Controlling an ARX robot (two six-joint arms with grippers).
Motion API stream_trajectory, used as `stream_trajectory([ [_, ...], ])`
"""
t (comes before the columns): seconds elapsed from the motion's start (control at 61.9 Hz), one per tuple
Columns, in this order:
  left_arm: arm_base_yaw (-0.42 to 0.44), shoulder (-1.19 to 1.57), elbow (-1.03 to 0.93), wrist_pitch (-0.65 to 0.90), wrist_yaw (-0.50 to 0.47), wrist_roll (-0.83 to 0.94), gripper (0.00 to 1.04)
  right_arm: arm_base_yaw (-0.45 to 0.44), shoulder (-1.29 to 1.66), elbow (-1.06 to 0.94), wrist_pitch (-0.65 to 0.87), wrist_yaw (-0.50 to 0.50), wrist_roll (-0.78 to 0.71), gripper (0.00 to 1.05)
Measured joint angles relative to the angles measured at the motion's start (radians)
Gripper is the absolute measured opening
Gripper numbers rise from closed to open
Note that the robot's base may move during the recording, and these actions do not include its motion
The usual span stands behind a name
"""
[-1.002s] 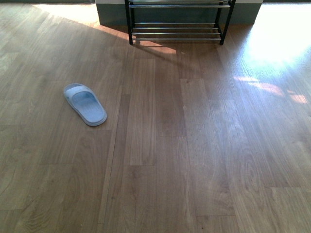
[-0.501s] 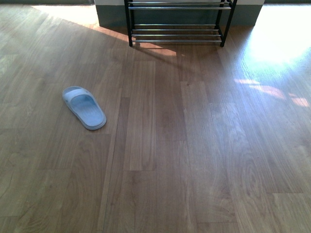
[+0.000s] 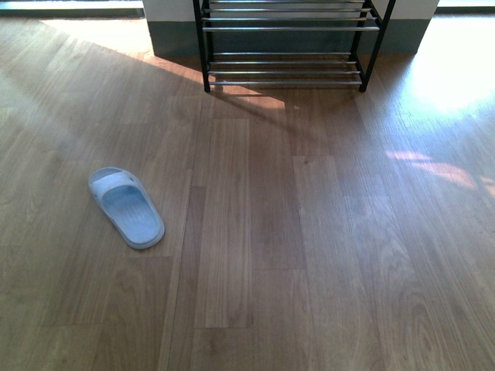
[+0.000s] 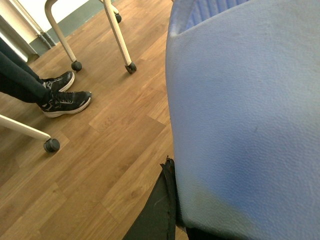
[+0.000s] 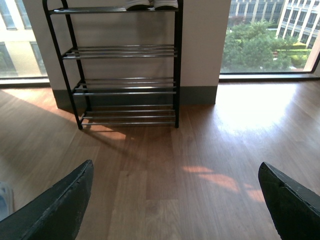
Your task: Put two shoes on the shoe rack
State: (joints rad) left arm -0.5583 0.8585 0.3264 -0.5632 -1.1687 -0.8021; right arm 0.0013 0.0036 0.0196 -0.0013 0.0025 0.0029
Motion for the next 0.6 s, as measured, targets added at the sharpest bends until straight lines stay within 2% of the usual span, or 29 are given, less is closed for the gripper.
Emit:
stream_trajectory([
  [0.598,-0.002,0.0,-0.001,0.0,-0.002,0.0,0.02,0.0,0.0,0.0,0.0,-0.003,0.0,0.96],
])
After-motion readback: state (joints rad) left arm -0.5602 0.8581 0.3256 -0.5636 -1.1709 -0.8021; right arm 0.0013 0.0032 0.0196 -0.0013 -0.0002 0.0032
